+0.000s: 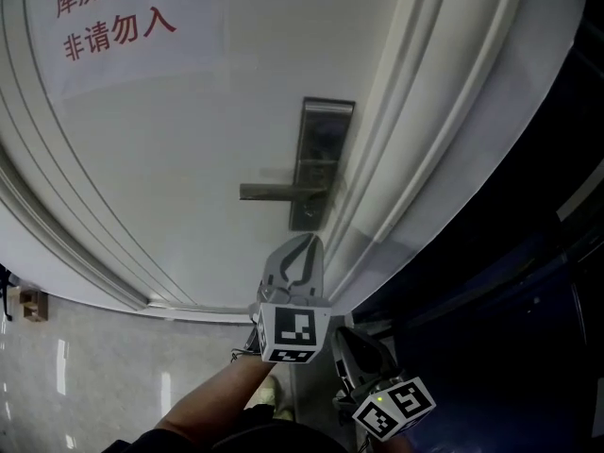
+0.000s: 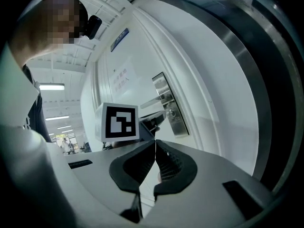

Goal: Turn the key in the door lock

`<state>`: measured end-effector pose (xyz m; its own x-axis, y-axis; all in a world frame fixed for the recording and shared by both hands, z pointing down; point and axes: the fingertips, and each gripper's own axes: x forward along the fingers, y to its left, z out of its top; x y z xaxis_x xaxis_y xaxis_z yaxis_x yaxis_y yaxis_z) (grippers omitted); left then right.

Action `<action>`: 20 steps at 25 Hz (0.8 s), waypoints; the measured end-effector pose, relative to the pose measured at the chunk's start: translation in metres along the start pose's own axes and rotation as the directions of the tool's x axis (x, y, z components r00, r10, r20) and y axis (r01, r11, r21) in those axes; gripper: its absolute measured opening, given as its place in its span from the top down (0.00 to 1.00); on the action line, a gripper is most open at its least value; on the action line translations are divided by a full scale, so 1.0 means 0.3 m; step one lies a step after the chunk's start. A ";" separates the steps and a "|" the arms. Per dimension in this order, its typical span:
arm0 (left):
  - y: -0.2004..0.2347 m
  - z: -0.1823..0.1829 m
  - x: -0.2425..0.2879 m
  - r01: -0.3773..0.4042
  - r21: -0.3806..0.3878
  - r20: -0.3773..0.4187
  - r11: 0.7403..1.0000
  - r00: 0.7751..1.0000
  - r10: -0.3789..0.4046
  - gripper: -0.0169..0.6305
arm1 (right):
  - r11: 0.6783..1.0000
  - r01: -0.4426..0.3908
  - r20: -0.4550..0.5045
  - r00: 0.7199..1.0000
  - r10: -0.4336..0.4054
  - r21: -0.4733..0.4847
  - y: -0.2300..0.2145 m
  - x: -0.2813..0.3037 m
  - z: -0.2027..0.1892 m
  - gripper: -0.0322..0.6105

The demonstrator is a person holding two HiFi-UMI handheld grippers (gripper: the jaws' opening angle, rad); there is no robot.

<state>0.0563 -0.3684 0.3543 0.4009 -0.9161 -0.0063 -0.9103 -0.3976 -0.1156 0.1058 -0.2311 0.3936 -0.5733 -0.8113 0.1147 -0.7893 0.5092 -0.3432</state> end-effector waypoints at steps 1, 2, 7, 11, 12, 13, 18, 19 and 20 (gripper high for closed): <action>-0.010 0.001 -0.018 0.021 -0.007 -0.004 1.000 1.000 -0.021 0.96 | 1.000 -0.003 -0.003 1.000 0.003 -0.003 0.004 -0.002 -0.002 0.93; -0.018 0.000 -0.036 0.038 -0.016 -0.009 0.999 0.999 -0.038 0.96 | 1.000 -0.006 -0.004 1.000 0.006 -0.006 0.007 -0.005 -0.003 0.93; -0.054 0.007 -0.138 0.097 -0.059 -0.023 0.994 0.995 -0.098 0.97 | 0.999 -0.017 -0.007 1.000 0.017 -0.031 0.035 -0.022 0.003 0.93; -0.070 0.013 -0.209 0.109 -0.073 -0.031 0.991 0.993 -0.111 0.97 | 0.998 -0.030 -0.002 1.000 0.030 -0.051 0.059 -0.035 0.014 0.93; -0.071 0.016 -0.219 0.107 -0.074 -0.031 0.991 0.993 -0.110 0.97 | 0.998 -0.031 0.001 1.000 0.031 -0.057 0.063 -0.037 0.018 0.93; -0.072 0.019 -0.225 0.106 -0.075 -0.031 0.992 0.994 -0.108 0.97 | 0.998 -0.032 0.002 0.999 0.033 -0.062 0.068 -0.039 0.021 0.93; -0.075 0.037 -0.249 0.096 -0.073 -0.023 0.993 0.995 -0.098 0.97 | 0.996 -0.046 0.005 0.999 0.046 -0.073 0.090 -0.051 0.025 0.93; -0.076 0.040 -0.253 0.094 -0.073 -0.022 0.993 0.995 -0.096 0.97 | 0.996 -0.047 0.005 0.999 0.048 -0.074 0.094 -0.054 0.026 0.93; -0.077 0.042 -0.257 0.093 -0.073 -0.022 0.993 0.995 -0.095 0.97 | 0.996 -0.048 0.005 0.999 0.049 -0.075 0.097 -0.057 0.026 0.93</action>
<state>0.0479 -0.2880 0.3449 0.4829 -0.8753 0.0267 -0.8742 -0.4836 -0.0429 0.0945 -0.2045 0.3743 -0.6100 -0.7868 0.0935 -0.7750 0.5679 -0.2773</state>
